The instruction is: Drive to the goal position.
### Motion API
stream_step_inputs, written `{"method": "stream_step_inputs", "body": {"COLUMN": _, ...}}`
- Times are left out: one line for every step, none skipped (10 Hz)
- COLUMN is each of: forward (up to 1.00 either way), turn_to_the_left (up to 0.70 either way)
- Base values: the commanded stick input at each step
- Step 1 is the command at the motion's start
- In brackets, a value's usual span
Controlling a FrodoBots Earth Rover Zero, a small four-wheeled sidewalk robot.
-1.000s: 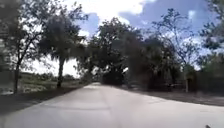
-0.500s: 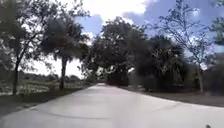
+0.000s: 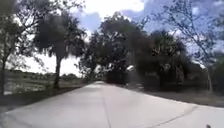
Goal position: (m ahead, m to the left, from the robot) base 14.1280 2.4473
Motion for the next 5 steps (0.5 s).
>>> {"method": "stream_step_inputs", "body": {"forward": 1.0, "turn_to_the_left": 0.0}}
{"method": "stream_step_inputs", "body": {"forward": 1.0, "turn_to_the_left": 0.0}}
{"method": "stream_step_inputs", "body": {"forward": 1.0, "turn_to_the_left": 0.0}}
{"method": "stream_step_inputs", "body": {"forward": 1.0, "turn_to_the_left": 0.0}}
{"method": "stream_step_inputs", "body": {"forward": 1.0, "turn_to_the_left": 0.0}}
